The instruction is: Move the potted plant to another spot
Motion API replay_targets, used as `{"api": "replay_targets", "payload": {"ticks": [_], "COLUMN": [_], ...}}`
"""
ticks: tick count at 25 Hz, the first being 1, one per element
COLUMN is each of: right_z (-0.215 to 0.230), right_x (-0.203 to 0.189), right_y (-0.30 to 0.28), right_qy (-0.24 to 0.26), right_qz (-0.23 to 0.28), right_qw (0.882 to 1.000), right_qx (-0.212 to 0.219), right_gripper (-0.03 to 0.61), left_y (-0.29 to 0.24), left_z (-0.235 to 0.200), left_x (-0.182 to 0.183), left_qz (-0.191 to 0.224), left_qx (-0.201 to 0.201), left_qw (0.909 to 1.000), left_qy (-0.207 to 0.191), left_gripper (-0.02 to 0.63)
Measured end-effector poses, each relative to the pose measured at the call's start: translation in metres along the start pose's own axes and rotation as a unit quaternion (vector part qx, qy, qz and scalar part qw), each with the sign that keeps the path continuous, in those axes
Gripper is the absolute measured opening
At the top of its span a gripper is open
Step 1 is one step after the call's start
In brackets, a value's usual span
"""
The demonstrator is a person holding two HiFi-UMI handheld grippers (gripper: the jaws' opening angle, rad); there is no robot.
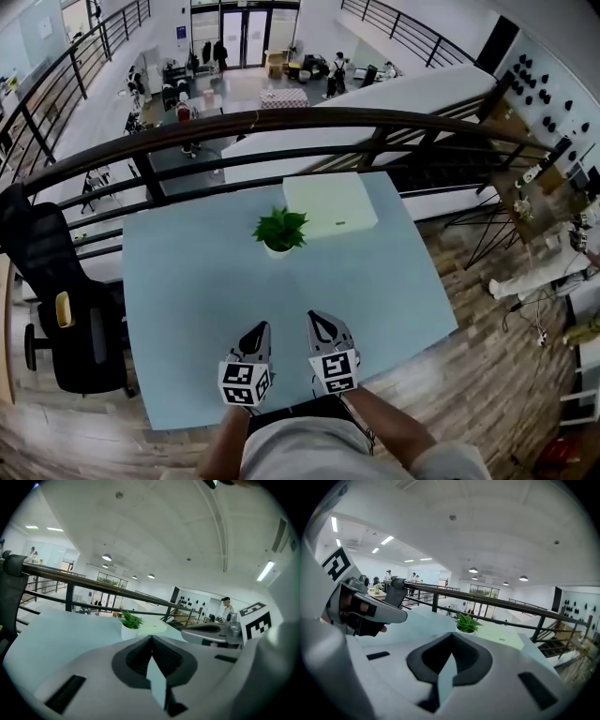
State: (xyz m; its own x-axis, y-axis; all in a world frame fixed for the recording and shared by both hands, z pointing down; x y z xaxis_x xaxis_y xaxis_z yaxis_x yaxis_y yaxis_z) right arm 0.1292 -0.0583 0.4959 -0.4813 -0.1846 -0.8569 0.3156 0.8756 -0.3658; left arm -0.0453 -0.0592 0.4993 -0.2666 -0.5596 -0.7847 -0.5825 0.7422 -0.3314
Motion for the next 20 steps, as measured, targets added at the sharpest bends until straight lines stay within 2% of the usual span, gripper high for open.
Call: {"api": "replay_targets", "payload": {"ticks": [7, 14, 20], "right_z": [0.039, 0.075, 0.116], "right_x": [0.007, 0.020, 0.049], "right_y": [0.007, 0.012, 0.023], "right_qy": [-0.007, -0.003, -0.006], "right_qz": [0.034, 0.078, 0.133], "right_qw": [0.999, 0.997, 0.991], "right_qx": [-0.025, -0.010, -0.016], "right_gripper": [0.003, 0.003, 0.003], "left_y": [-0.011, -0.029, -0.020], "left_z": [0.029, 0.066, 0.088], "left_x": [0.017, 0.025, 0.061], "left_qz": [0.029, 0.053, 0.112], "left_qx": [0.002, 0.011, 0.025], "left_qw": [0.9993, 0.9981, 0.9924], "left_qy": [-0.023, -0.028, -0.045], "left_gripper": [0.012, 0.012, 0.012]}}
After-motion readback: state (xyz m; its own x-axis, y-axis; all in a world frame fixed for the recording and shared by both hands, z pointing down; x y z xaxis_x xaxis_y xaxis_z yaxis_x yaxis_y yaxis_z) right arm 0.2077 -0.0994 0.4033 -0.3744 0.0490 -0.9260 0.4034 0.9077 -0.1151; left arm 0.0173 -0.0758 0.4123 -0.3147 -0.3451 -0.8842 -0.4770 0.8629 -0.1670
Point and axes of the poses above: the fingertips, and each gripper's own axes: y backward along the fingers, z to its right, x out of its top, the point moved 7 cm from there along y, backward along the fingers, and after that the axes turned 14 degrees about y, right-handed, at the moved point
